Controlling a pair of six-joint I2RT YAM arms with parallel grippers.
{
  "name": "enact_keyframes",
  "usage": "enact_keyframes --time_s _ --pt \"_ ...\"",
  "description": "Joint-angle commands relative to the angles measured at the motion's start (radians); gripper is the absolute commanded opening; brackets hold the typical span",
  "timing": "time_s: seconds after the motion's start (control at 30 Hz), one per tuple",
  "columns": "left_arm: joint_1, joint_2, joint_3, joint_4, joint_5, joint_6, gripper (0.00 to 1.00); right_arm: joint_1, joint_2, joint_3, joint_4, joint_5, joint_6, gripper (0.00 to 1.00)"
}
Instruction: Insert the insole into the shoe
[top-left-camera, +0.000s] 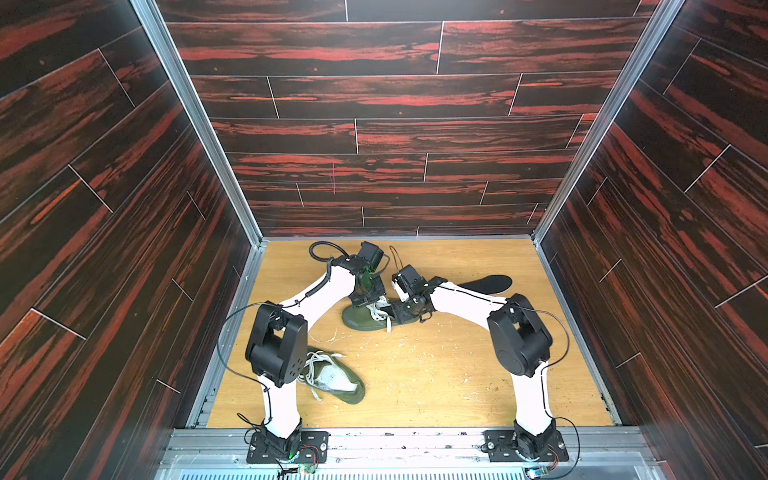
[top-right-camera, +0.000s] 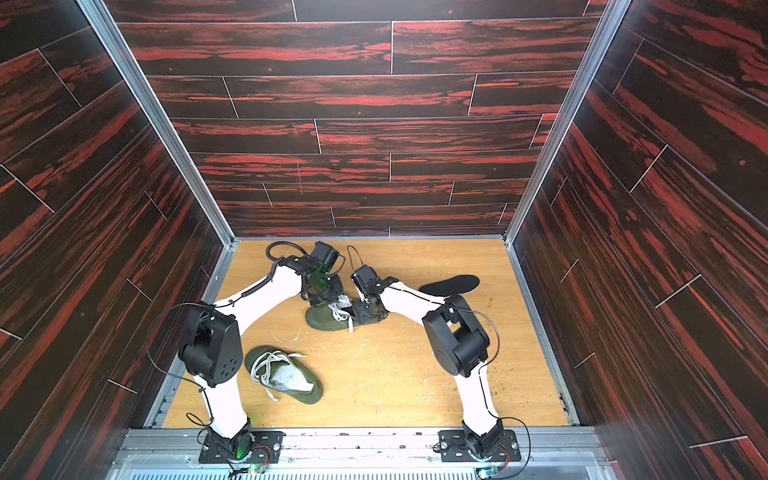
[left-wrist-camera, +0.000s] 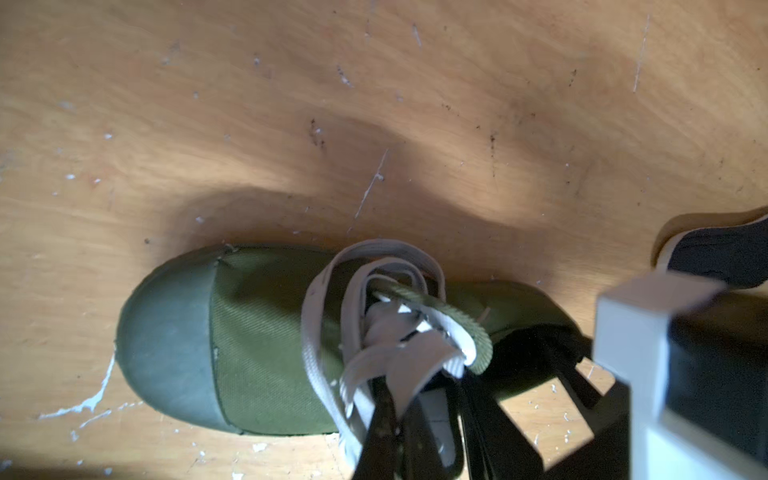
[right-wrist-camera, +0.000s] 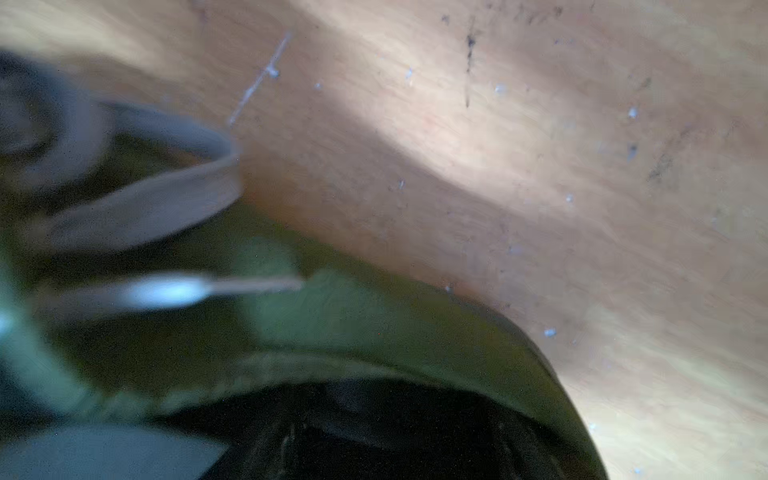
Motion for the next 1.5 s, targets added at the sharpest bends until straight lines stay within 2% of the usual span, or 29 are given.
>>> enact_keyframes --time_s 0.0,0.2,0.4,0.5,0.57,0.7,0.83,0.9,1.0,1.23,1.47 --pt "0.025 -0.006 0.077 0.024 0.034 0.089 0.0 -0.018 -0.073 -0.055 -0.057 -0.135 0.052 0.72" --pt "0.022 0.063 0.153 -0.051 0.105 0.22 0.0 -0.105 -0.146 -0.072 0.023 -0.22 0.104 0.73" --pt "0.01 0.08 0.169 -0.064 0.099 0.265 0.0 -0.121 -0.093 -0.072 0.055 -0.29 -0.053 0.69" --pt "0.008 0.09 0.182 -0.069 0.086 0.285 0.0 -0.121 -0.087 -0.103 0.106 -0.332 -0.077 0.68" --pt "0.007 0.097 0.188 -0.072 0.075 0.287 0.0 -0.122 -0.08 -0.117 0.135 -0.387 -0.069 0.65" --pt "0.009 0.101 0.188 -0.057 0.036 0.274 0.0 -0.109 -0.074 -0.15 0.184 -0.58 -0.004 0.61" --pt "0.008 0.113 0.205 -0.047 0.02 0.275 0.0 -0.081 -0.11 -0.231 0.318 -0.711 0.112 0.6" --pt "0.009 0.117 0.21 -0.044 0.025 0.283 0.0 -0.077 -0.118 -0.246 0.326 -0.688 0.146 0.6" --pt "0.007 0.118 0.206 -0.051 0.04 0.294 0.01 -0.082 -0.117 -0.233 0.256 -0.557 0.138 0.62" --pt "0.004 0.104 0.165 -0.028 0.072 0.295 0.03 -0.033 -0.08 -0.109 0.104 -0.179 0.016 0.65" --pt "0.002 0.112 0.175 -0.043 0.075 0.307 0.03 0.01 0.029 -0.004 0.044 0.048 -0.098 0.65"
